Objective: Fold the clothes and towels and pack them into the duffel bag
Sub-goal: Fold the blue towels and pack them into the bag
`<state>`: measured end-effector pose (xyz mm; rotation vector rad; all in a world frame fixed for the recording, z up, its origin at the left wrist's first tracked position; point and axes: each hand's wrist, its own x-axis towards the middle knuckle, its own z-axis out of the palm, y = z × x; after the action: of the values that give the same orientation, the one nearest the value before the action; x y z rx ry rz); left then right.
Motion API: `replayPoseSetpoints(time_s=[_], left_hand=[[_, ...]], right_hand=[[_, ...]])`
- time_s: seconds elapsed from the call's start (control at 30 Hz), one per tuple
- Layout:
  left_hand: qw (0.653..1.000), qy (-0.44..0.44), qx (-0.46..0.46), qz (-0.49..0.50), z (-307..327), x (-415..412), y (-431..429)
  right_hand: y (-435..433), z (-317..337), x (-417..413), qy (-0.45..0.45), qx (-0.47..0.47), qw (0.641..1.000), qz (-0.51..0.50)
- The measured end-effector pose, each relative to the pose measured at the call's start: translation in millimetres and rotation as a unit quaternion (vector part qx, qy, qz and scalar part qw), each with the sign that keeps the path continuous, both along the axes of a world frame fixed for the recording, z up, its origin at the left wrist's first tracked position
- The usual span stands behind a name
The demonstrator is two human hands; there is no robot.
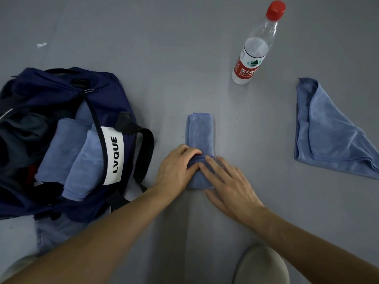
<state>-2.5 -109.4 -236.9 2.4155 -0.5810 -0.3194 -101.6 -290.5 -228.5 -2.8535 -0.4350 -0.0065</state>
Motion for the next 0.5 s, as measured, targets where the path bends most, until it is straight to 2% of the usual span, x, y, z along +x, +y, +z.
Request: replayPoseSetpoints(time_s=[0.07,0.13,0.17,0.23,0.37,0.43,0.5], left_hand=[[0.992,-0.122,0.0,-0.005,-0.5,-0.4,1.9],[0.974,-0.22,-0.018,-0.056,-5.0,-3.0,4.9],[0.967,-0.24,-0.023,-0.084,-9.2,-3.3,8.1],[0.967,-0.219,-0.009,-0.131,-16.0,-3.7,17.2],[0.971,-0.096,0.083,-0.203,-13.9,3.2,32.2],[0.969,-0.093,0.077,-0.215,-12.6,5.1,34.5],[0.982,-0.047,0.031,-0.18,-5.6,7.1,31.6]], right_hand=[[-3.6,-9.2,-0.9,0.034,-0.043,0.998,0.005],[-1.8,-11.5,4.2,0.032,-0.025,0.999,-0.019],[-0.4,-12.2,7.0,0.025,-0.008,0.999,-0.028],[0.7,-14.6,11.7,0.026,0.016,0.999,-0.037],[-4.4,-17.4,22.9,0.077,0.048,0.995,-0.035],[-5.9,-10.2,30.7,0.109,0.083,0.989,-0.046],[-5.3,0.2,36.7,0.161,0.14,0.973,-0.09]])
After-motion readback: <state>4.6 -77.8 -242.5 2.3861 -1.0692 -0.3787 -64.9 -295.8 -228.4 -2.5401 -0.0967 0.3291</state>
